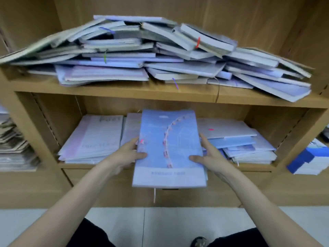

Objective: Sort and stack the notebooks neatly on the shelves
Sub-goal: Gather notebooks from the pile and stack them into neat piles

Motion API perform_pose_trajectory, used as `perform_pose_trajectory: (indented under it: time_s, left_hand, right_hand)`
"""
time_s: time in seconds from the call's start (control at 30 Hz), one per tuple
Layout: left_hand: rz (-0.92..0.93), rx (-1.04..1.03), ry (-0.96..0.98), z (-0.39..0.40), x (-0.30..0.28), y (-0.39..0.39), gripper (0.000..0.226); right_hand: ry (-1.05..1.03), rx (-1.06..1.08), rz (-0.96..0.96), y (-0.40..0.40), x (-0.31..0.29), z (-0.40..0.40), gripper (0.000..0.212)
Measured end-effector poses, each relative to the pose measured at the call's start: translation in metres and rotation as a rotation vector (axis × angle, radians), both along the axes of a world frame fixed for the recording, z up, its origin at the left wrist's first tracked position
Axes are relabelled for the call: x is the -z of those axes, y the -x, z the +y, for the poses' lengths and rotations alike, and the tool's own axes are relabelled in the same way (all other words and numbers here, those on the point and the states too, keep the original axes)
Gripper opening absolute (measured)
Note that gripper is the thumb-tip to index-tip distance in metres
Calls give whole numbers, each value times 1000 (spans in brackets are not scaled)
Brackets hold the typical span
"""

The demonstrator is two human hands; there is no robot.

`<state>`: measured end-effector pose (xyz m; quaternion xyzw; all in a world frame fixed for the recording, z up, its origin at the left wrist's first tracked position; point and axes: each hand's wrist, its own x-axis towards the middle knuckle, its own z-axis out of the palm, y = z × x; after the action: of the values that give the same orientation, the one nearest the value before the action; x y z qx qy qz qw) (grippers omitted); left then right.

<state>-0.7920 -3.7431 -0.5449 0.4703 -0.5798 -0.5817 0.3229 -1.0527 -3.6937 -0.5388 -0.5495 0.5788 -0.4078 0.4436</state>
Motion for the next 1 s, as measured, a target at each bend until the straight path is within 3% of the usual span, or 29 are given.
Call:
perform_pose_trajectory:
  time_s: [0.2,0.3,0.37,0.43,0.53,0.63,0.77,0.83,1.0]
  left_hand:
    - [82,-247,40,-43,-6,-66,53]
    - [3,-409,132,-71,-12,-110,55]
    - [-171,-529,285,-89,-22,-136,48]
    - [-466,-552,336,-102,-21,-156,48]
    - [-795,-289,150,-102,17,-169,54]
    - [-1079,-179,184,-98,52,-176,46]
    - [-1089,-223,295,-96,55,-173,40]
    - [-992,-245,366,-92,49,-160,42]
    - [-727,-239,527,-70,35,-75,45]
  right_hand:
    - [18,-89,-67,-84,-3,-81,82]
    - [59,-111,-107,-137,-7,-117,77]
    - [40,-121,-186,-173,-5,-136,74]
    - [-9,-175,-171,-204,6,-153,67]
    - [-107,-239,67,-231,31,-168,42]
    - [-117,-217,43,-238,43,-171,32]
    - [-190,-177,-173,-225,40,-168,41]
    - [-198,-127,-238,-206,34,-164,44]
    - [-42,128,-197,-107,20,-133,45]
